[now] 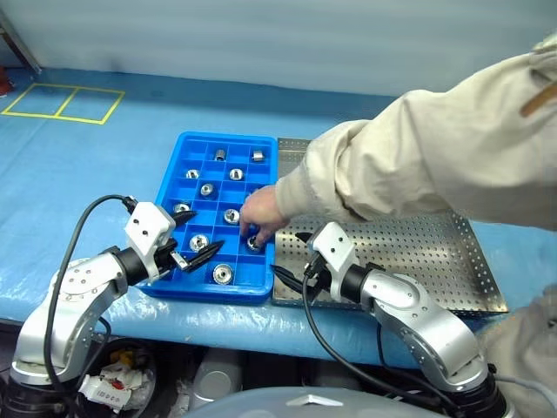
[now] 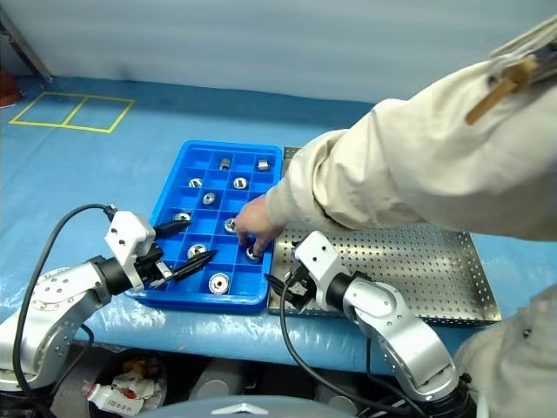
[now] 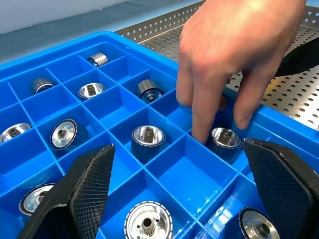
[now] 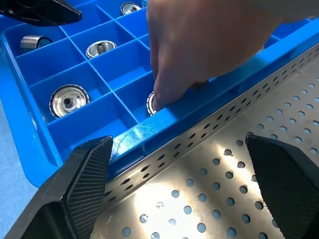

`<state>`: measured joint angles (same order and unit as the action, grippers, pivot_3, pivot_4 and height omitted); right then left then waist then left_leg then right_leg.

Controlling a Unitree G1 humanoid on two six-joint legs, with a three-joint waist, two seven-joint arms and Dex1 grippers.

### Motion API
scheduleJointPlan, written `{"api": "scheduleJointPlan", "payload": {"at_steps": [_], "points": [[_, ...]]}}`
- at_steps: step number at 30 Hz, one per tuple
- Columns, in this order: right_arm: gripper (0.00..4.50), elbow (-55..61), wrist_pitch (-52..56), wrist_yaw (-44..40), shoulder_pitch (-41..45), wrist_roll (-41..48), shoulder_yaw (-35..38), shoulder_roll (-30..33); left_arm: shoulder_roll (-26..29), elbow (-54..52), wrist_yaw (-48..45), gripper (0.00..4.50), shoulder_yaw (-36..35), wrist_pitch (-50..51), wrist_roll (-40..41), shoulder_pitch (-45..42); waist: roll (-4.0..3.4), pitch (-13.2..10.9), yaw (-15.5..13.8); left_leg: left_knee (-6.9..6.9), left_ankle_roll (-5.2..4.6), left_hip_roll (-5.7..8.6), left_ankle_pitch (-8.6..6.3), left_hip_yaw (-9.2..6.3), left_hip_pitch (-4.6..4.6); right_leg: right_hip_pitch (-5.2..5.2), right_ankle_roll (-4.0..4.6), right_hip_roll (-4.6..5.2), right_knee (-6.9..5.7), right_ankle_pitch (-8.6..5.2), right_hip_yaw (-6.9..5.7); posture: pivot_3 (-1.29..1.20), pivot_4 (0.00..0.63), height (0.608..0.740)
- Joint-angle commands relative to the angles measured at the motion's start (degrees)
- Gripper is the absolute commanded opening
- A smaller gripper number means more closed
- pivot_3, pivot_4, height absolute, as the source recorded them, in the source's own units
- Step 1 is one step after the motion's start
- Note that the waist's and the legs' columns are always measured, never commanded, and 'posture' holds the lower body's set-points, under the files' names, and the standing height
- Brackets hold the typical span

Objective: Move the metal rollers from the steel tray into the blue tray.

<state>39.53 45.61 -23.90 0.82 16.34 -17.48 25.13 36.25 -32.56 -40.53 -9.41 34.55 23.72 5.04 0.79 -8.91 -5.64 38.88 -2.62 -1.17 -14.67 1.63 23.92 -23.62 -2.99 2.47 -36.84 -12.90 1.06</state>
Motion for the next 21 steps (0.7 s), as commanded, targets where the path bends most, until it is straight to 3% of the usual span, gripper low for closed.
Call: {"api": "scheduleJointPlan", "payload": {"at_steps": [1,21], "points": [[4.5,2.6,-0.3,-0.01,-0.16,0.47,1.15,0.2,0.8,-1.35,-0.29,4.47,-0.61,-0.4,1.26,-0.46,0.0,0.0,0.01,0.0,0.0,0.0,0.0,0.0,0.0,0.0,0.0,0.0,0.0,0.0,0.0,0.26,0.15,0.74],[4.5,3.36,-0.34,0.69,-1.28,0.24,1.13,0.1,2.53,-1.3,-1.18,4.47,0.34,0.17,3.02,-1.09,-0.01,-0.01,0.07,-0.01,0.01,-0.01,0.0,-0.02,0.0,-0.02,0.02,0.01,0.0,-0.01,-0.01,0.25,0.15,0.74]]}}
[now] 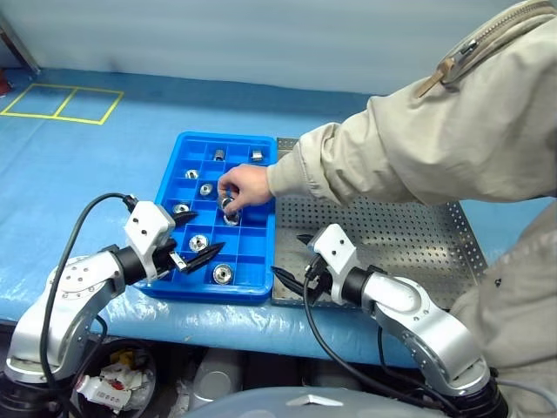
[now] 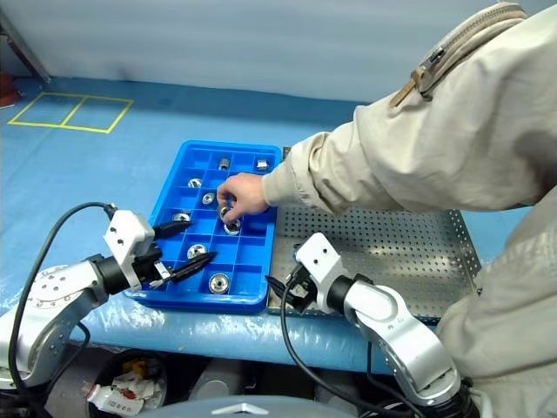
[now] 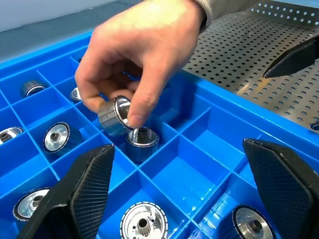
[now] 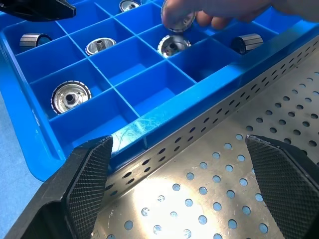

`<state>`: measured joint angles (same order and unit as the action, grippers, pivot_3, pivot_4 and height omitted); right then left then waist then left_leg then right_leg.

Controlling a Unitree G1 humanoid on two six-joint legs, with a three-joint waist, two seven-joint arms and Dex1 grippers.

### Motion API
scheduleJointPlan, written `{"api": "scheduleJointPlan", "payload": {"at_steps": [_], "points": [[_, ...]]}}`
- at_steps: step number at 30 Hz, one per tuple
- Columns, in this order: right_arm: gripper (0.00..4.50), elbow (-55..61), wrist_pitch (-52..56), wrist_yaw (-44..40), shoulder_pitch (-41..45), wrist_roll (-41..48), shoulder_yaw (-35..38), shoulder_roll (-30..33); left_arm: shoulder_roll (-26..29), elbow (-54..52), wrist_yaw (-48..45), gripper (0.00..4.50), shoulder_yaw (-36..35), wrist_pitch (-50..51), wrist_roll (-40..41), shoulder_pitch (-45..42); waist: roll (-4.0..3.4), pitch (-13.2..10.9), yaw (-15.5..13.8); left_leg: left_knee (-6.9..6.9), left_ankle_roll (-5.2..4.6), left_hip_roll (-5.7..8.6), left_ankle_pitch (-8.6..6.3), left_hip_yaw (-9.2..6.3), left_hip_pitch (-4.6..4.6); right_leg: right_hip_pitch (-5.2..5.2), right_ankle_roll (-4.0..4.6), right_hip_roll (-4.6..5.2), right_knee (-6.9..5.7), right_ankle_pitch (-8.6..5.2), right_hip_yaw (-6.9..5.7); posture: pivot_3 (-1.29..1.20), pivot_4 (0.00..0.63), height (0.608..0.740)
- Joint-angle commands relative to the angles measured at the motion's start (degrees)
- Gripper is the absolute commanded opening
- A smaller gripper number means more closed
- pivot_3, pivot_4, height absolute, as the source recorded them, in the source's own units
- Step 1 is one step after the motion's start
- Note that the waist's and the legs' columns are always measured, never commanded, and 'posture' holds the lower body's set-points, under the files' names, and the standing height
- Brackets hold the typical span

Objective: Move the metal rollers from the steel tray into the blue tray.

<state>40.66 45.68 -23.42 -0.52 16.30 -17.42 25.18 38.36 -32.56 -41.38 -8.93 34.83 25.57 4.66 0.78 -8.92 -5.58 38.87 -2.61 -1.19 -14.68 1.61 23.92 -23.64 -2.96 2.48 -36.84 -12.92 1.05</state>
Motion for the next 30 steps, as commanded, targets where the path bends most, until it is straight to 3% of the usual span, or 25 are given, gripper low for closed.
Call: {"api": "scheduleJointPlan", "payload": {"at_steps": [1,30], "points": [[4.5,2.29,-0.41,0.23,0.03,0.28,1.09,0.02,0.47,-1.32,-0.31,4.47,-0.06,-0.09,1.22,-0.79,0.0,0.0,0.01,0.0,0.0,0.0,0.0,0.0,0.0,0.0,0.0,0.0,0.0,0.0,0.0,0.25,0.15,0.74],[4.5,3.15,-0.39,0.26,-0.67,0.39,1.48,0.04,1.05,-0.86,-1.0,4.47,2.23,0.53,1.45,-2.88,-0.01,-0.01,0.15,0.0,0.0,0.0,0.0,0.0,0.0,-0.01,0.01,0.0,0.0,0.0,-0.01,0.22,0.15,0.74]]}}
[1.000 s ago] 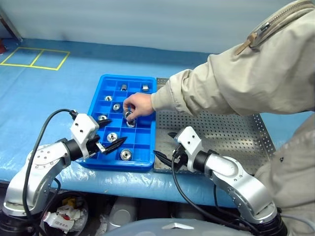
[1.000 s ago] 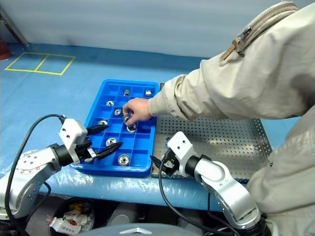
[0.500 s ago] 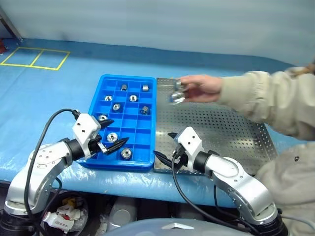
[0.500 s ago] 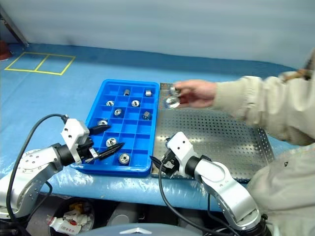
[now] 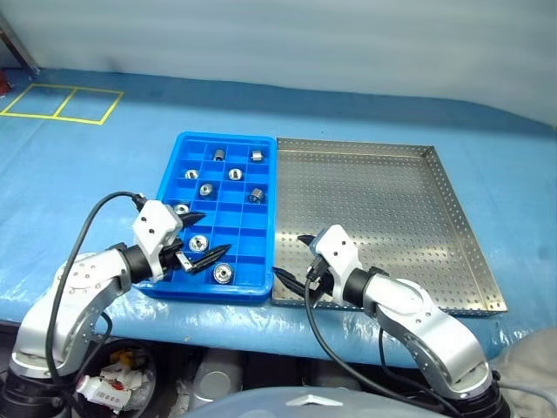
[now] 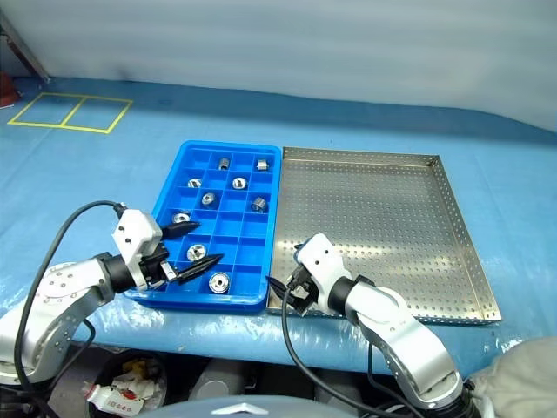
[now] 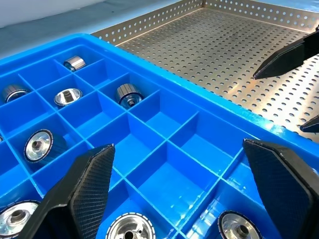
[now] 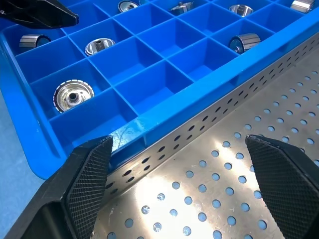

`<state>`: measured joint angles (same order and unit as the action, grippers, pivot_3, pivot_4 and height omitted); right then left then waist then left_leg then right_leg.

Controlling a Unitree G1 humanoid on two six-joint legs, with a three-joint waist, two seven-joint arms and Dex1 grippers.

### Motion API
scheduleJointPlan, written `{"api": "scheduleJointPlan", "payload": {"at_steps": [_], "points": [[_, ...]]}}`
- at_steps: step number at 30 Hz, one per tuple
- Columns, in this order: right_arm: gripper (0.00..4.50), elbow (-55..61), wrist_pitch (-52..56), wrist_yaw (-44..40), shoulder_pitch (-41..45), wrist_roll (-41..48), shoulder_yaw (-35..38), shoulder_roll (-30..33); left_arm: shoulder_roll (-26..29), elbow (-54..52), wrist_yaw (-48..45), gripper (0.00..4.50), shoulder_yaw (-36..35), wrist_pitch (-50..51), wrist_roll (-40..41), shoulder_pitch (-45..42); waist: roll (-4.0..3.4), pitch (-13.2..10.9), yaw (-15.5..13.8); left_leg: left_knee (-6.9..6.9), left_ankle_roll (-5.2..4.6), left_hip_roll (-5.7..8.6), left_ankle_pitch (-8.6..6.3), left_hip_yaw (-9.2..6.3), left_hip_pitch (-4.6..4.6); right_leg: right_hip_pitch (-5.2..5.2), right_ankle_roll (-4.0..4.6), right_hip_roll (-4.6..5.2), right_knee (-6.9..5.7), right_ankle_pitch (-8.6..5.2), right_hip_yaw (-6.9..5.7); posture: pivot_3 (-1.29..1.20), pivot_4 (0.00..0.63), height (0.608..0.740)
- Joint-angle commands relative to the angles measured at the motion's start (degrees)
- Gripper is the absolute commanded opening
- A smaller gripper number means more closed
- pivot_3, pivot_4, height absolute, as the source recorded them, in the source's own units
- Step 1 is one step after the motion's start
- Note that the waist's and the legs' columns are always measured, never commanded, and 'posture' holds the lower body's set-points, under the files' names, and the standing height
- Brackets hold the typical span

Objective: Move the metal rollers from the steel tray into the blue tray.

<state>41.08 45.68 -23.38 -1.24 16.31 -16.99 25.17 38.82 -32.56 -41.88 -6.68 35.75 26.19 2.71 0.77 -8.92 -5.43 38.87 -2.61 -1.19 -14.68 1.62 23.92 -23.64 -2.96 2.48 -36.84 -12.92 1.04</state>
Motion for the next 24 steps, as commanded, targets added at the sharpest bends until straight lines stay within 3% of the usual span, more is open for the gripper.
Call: {"api": "scheduleJointPlan", "payload": {"at_steps": [1,24], "points": [[4.5,2.73,-0.42,0.24,0.02,0.37,1.08,0.04,0.52,-0.8,-0.55,4.47,0.11,-0.41,0.87,-1.05,0.0,0.0,0.01,0.0,0.0,0.0,0.0,0.0,0.0,0.0,0.0,0.0,0.0,0.0,0.0,0.22,0.15,0.74],[4.5,4.07,-0.01,1.66,-1.53,0.33,0.74,-0.16,0.28,-0.64,-1.3,4.47,1.3,-0.97,0.41,-0.68,-0.01,0.0,0.45,0.0,0.0,0.0,0.0,0.0,0.01,-0.01,0.0,0.0,0.01,0.0,0.0,0.21,0.15,0.74]]}}
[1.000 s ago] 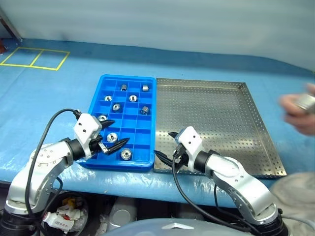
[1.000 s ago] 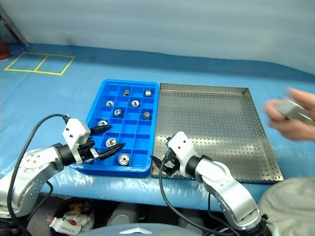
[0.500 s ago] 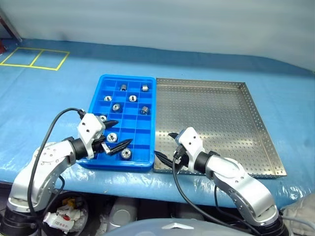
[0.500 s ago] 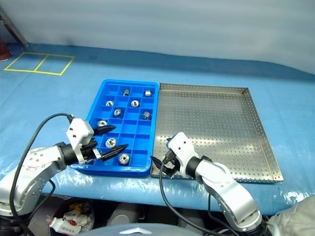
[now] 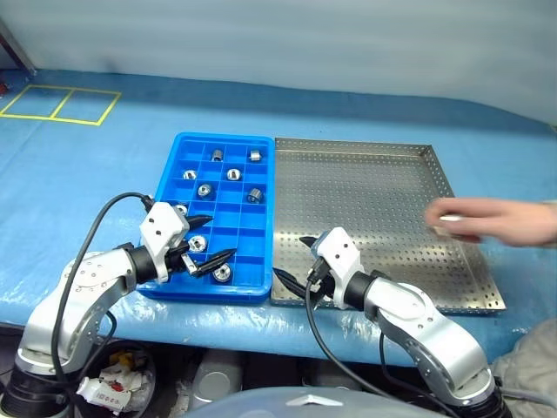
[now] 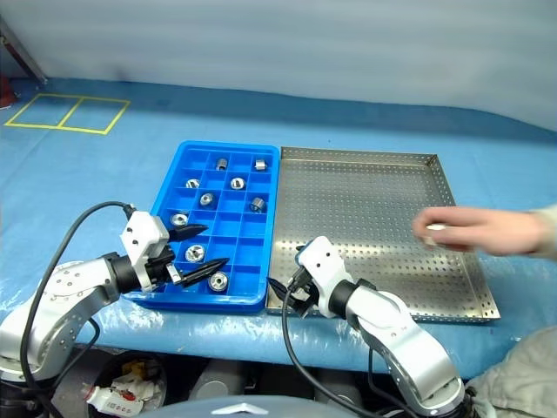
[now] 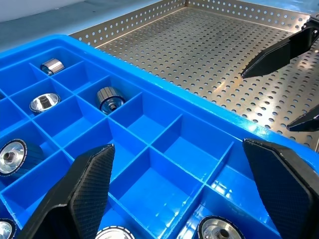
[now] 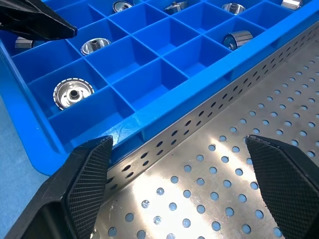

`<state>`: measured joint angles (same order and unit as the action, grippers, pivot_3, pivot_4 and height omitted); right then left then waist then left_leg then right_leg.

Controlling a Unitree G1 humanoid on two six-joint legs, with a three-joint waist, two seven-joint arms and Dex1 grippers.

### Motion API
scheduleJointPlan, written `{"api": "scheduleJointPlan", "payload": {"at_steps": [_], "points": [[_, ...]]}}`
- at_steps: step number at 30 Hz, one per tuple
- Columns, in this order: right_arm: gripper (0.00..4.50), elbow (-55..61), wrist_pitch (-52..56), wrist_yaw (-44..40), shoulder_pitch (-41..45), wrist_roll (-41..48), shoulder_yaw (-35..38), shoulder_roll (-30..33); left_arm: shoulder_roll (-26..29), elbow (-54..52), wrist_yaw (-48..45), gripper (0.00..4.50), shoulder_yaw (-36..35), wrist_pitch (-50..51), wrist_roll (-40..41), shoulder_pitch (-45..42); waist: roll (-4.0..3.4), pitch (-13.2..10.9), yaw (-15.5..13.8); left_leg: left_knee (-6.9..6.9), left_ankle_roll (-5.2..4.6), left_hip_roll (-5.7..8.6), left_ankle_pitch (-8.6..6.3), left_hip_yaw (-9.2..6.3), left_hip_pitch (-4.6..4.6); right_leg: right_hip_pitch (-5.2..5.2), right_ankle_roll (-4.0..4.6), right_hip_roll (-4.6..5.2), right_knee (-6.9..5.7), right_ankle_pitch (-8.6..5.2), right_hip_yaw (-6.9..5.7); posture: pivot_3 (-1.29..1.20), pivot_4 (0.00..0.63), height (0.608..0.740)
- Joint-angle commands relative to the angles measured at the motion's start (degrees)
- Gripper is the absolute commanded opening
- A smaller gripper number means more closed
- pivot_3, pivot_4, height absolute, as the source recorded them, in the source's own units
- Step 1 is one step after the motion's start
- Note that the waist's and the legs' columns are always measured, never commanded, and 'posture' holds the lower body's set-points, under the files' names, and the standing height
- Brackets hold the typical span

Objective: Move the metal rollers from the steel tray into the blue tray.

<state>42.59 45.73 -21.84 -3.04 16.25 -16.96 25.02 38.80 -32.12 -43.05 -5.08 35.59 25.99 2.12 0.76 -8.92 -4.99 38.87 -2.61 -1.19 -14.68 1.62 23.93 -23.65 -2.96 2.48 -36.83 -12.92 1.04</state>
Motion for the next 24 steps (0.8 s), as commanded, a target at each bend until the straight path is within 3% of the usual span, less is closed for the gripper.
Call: {"api": "scheduleJointPlan", "payload": {"at_steps": [1,24], "points": [[4.5,2.57,-0.07,0.11,0.28,0.4,0.69,0.01,0.31,-1.11,-0.12,4.47,-0.26,-0.81,0.59,-0.06,0.0,0.0,0.01,0.0,0.0,0.0,0.0,0.0,0.0,0.0,0.0,0.0,0.0,0.0,0.0,0.21,0.15,0.74],[4.5,2.36,-0.3,-0.13,1.0,0.32,0.89,0.34,0.91,-1.3,-0.43,4.47,-0.76,-0.49,0.73,0.05,0.0,0.0,0.01,0.0,0.0,0.0,0.0,0.0,0.0,-0.01,0.0,0.01,0.0,0.0,0.0,0.22,0.15,0.74]]}}
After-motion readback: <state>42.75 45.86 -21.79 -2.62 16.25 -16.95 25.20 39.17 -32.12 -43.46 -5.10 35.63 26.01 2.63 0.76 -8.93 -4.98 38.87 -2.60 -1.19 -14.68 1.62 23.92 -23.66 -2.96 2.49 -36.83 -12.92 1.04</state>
